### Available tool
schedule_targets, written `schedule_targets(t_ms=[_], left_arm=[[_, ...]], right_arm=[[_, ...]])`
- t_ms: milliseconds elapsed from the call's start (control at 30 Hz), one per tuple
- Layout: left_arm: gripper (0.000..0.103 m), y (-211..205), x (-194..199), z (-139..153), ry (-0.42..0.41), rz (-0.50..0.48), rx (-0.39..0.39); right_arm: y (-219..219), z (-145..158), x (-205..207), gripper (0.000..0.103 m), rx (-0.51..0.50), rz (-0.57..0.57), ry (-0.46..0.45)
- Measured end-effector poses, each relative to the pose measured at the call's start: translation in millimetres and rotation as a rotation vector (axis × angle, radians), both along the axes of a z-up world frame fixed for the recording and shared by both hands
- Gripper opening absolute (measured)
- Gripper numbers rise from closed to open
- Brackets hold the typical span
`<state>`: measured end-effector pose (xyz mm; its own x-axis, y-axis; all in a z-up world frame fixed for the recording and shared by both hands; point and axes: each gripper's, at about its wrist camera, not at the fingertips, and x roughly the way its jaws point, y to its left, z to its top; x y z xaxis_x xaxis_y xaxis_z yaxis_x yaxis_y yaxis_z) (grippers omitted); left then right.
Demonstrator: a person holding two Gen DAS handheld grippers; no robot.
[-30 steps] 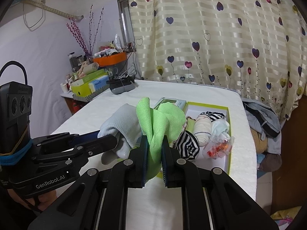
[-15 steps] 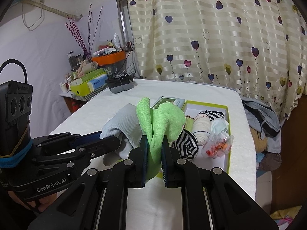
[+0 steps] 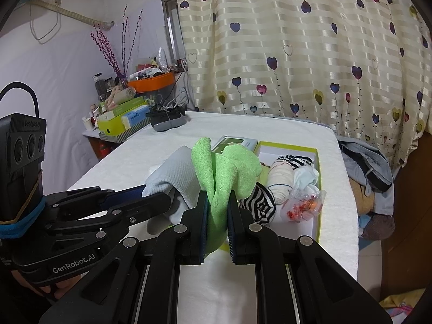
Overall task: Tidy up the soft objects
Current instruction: 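Carry grey sock in left tool while right tool carries green cloth to box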
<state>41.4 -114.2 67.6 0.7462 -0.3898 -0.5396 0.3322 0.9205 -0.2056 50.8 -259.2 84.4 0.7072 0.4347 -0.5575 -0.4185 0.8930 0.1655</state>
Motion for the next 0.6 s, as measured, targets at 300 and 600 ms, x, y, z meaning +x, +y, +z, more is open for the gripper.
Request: schedule_targets(t_ms=[300,600], left_arm=[[0.02,-10.6,7.6,-3.7,0.015,-0.013,0.007],[0.02,-19.4,17.4,-9.4,0.029,-0.03,0.019]], right_arm=[[-10.1,-5.6,2.9,0.013,0.002,-0.015,0.012],[-19.4,-10.5,8.4,0.013,0.007,-0.034,0.027]])
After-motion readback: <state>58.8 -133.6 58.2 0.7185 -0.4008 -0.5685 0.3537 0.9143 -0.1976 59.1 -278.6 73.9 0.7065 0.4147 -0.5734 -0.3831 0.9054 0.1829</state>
